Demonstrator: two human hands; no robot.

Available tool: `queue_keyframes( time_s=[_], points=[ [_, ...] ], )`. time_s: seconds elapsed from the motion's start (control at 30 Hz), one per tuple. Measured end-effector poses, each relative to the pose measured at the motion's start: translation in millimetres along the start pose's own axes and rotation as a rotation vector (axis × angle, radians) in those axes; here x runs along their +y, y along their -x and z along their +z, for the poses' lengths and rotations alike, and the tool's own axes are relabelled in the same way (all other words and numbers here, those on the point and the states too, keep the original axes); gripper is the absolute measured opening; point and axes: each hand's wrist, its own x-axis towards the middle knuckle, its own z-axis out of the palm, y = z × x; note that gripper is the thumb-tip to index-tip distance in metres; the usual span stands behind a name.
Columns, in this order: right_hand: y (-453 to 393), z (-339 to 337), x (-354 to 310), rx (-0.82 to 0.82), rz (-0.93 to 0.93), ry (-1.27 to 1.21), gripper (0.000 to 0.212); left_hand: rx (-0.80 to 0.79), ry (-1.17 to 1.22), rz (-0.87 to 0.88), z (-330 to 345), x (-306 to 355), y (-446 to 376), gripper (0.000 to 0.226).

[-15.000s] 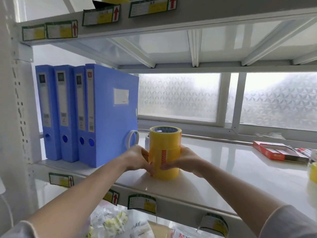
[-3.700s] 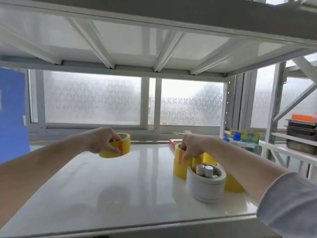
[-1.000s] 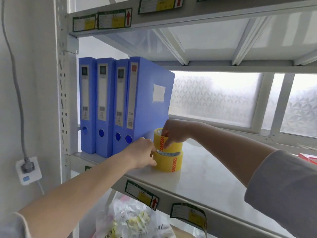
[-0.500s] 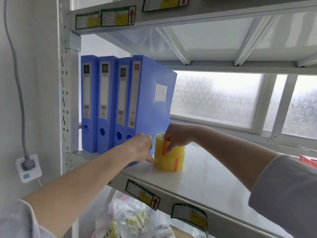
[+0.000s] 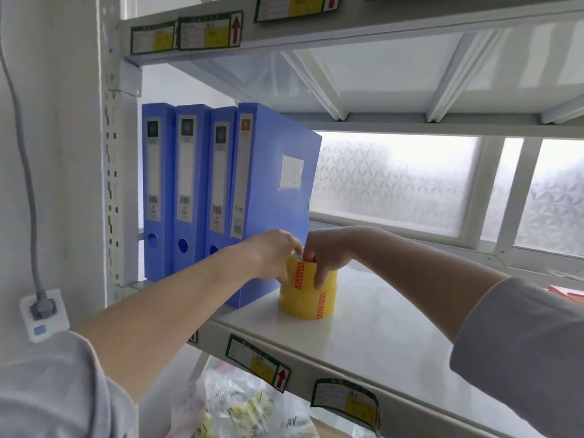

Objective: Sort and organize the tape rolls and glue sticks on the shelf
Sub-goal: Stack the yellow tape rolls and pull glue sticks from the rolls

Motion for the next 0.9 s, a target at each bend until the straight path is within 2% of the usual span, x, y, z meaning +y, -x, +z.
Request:
queue_keyframes(
  time_s=[0.1, 0.27, 0.47, 0.9],
  points=[
    [-2.1, -1.3, 1.9, -0.024, -0.005, -0.014, 0.050, -0.094, -0.085, 0.001, -4.0, 6.5, -8.3, 0.054],
    [-3.9, 2.7, 7.5, -0.025, -0.012, -0.033, 0.051, -0.170, -0.151, 0.011, -6.7, 9.2, -18.5, 0.065],
    [-8.6, 14.9, 5.9, -0.019, -0.039, -0.034, 0.074, -0.214, -0.184, 0.012, -11.0, 15.1, -22.8, 0.073],
    [-4.5, 16.9, 5.5, 0.010, -0.053, -0.034, 0.071, -0.220, -0.196, -0.003, -12.0, 21.4, -22.6, 0.074]
  ],
)
